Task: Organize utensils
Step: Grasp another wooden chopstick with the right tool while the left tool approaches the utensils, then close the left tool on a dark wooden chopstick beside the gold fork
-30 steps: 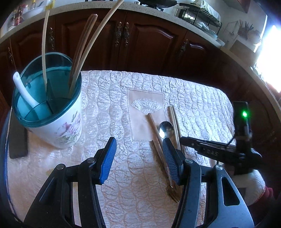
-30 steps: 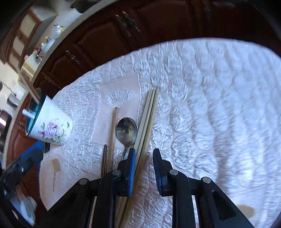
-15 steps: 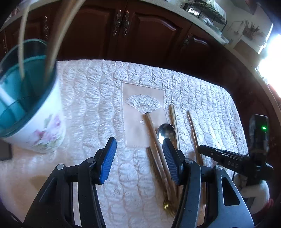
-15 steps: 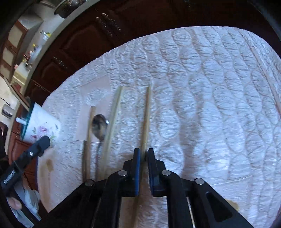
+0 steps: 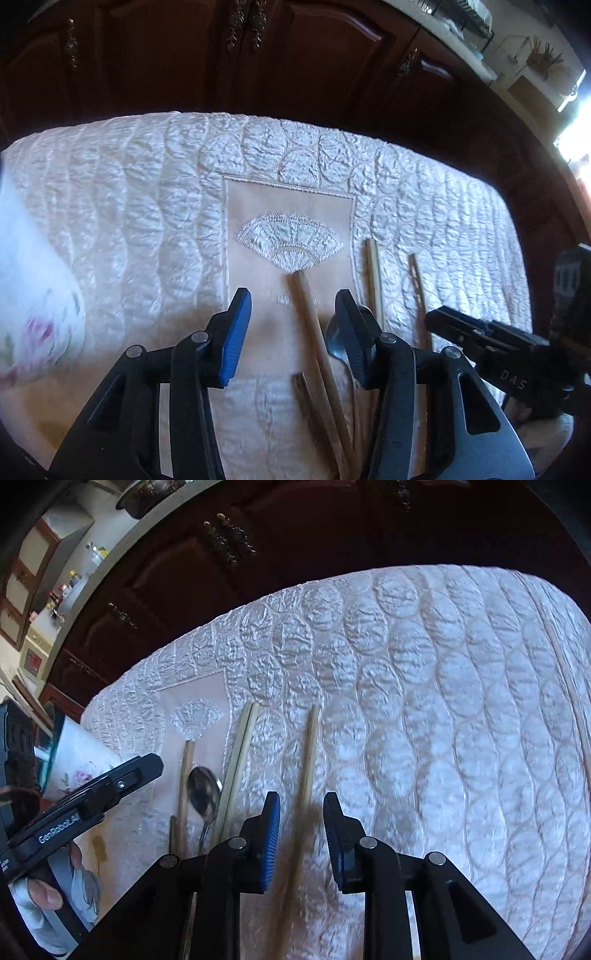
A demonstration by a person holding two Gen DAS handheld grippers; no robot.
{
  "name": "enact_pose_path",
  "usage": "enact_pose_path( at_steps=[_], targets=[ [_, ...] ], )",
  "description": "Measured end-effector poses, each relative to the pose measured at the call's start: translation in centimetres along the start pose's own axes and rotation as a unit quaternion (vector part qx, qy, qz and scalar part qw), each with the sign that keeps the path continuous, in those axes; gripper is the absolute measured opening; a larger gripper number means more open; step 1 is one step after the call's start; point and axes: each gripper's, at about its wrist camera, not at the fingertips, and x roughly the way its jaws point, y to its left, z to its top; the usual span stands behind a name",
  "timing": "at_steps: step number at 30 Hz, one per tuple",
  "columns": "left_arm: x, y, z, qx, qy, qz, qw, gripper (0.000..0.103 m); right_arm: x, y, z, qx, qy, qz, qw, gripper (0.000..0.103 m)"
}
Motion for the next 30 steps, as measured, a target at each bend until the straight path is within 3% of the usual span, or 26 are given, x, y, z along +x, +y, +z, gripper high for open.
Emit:
enact_pose_path(
  at_steps=[6,12,15,30],
  targets=[
    [2.3,-0.9,0.3,0.016,0.029,0.009,0.9994,0.024,2.3,0.9,2.2,-0.009,0.017,-0.012,1.000,0.022],
    [2.9,-1.1,0.1,0.024,0.029,0.000,0.9993,0.010,3.8,2.2,3.5,-0.022,0.018,-0.022,0.999,0.020],
    [2.2,-0.9,0.1,0.020,0.023,-0.004,0.9995,0.010,4.1,2.5,3.8,-0.014,0.012,-0.017,1.000,0.006],
    [-7.0,-0.7,-0.6,0.021,-0.061,-0.038,0.9972,0.009,-5.9,4.3,2.6,-0.054,-0.071,0.027,0.996,0.005]
  ],
)
